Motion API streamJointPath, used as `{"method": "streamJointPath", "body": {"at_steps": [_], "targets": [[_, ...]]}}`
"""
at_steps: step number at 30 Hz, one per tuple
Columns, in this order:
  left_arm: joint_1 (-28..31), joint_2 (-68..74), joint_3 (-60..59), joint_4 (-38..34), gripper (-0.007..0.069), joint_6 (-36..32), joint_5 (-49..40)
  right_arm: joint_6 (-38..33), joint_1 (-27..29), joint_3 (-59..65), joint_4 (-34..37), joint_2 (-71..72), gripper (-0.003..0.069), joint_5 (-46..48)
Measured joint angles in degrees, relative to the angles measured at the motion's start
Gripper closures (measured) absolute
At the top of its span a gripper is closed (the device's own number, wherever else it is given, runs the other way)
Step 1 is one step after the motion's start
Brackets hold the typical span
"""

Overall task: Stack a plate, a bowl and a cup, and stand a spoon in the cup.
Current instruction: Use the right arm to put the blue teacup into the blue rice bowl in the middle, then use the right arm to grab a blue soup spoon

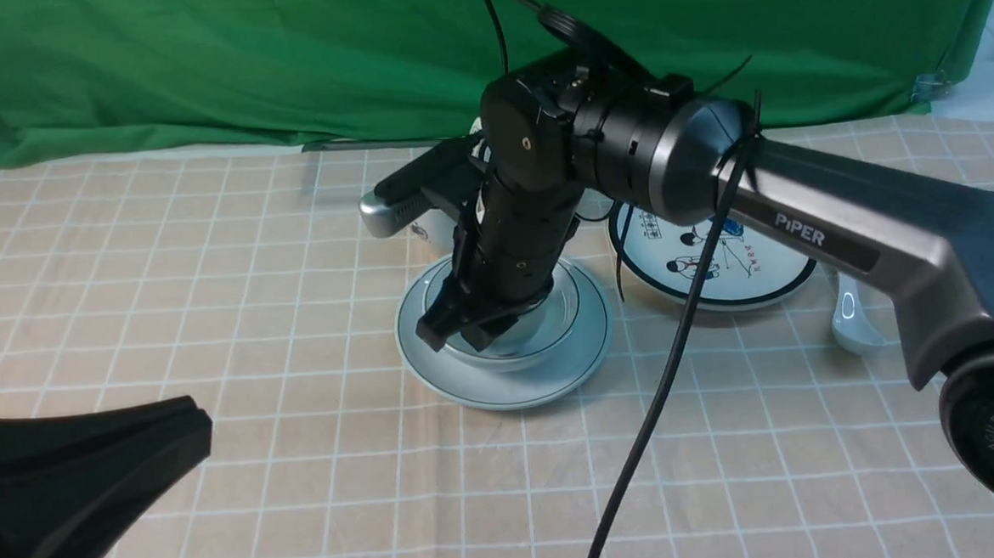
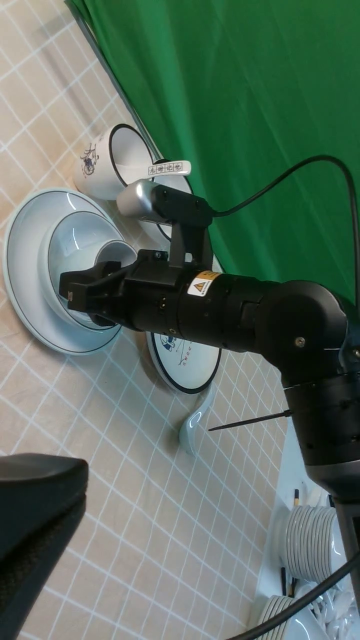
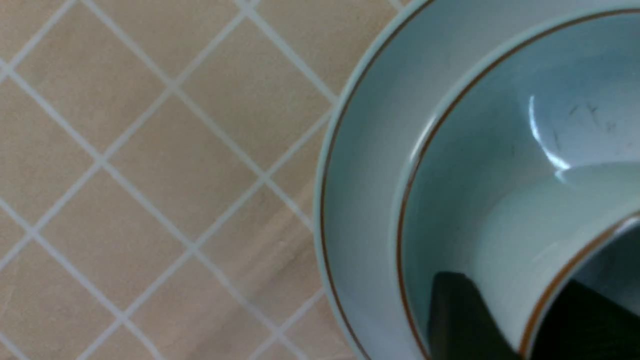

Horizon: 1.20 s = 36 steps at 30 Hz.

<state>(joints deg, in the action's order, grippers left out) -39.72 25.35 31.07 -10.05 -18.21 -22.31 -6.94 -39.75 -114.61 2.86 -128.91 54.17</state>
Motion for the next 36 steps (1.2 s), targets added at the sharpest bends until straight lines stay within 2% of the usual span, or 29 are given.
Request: {"method": "streamJointPath", "body": {"at_steps": [4, 7, 11, 14, 15, 16, 18, 21, 22, 23, 26, 27, 30, 36], "targets": [[0.0, 0.0, 0.0, 0.0, 0.0624, 0.0, -0.3, 0.0, 0.0, -2.8, -0.1, 0.0, 0.0241, 2.1], [0.0, 0.0, 0.0, 0.0, 0.0624, 0.0, -0.6, 0.0, 0.0, -7.2, -0.2, 1.5, 0.0185, 6.0], [0.0, 0.0, 0.0, 0.0, 0.0624, 0.0, -0.8, 0.1, 0.0, -12.1, -3.9, 5.9, 0.0220, 11.8], [0.0, 0.0, 0.0, 0.0, 0.0624, 0.0, -0.8, 2.8, 0.6, -12.0, -13.8, 11.8, 0.0340, 12.7], [0.0, 0.0, 0.0, 0.0, 0.0624, 0.0, -0.8, 3.0, 0.8, -11.5, -14.3, 12.2, 0.0347, 12.7], [0.0, 0.0, 0.0, 0.0, 0.0624, 0.0, -0.8, 5.0, 2.4, -8.9, -16.5, 14.9, 0.0389, 12.7], [0.0, 0.0, 0.0, 0.0, 0.0624, 0.0, -0.8, 8.1, 6.4, -1.9, -17.2, 19.2, 0.0414, 12.6], [0.0, 0.0, 0.0, 0.0, 0.0624, 0.0, -0.9, 11.1, 11.5, 6.7, -17.2, 21.8, 0.0396, 12.5], [0.0, 0.0, 0.0, 0.0, 0.0624, 0.0, -1.1, 13.5, 15.9, 13.8, -17.0, 22.5, 0.0369, 11.4], [0.0, 0.0, 0.0, 0.0, 0.0624, 0.0, -1.1, 13.8, 17.0, 15.5, -16.8, 22.5, 0.0365, 11.1], [0.0, 0.0, 0.0, 0.0, 0.0624, 0.0, -1.2, 15.7, 26.1, 26.2, -10.2, 20.8, 0.0299, 0.7], [0.0, 0.0, 0.0, 0.0, 0.0624, 0.0, -1.2, 15.7, 26.1, 26.2, -9.7, 20.6, 0.0297, 0.1], [0.0, 0.0, 0.0, 0.0, 0.0624, 0.0, -1.2, 16.0, 32.0, 27.9, -4.2, 16.6, 0.0274, -8.5], [0.0, 0.0, 0.0, 0.0, 0.0624, 0.0, -1.2, 16.1, 36.4, 27.9, -2.9, 12.9, 0.0269, -15.7]]}}
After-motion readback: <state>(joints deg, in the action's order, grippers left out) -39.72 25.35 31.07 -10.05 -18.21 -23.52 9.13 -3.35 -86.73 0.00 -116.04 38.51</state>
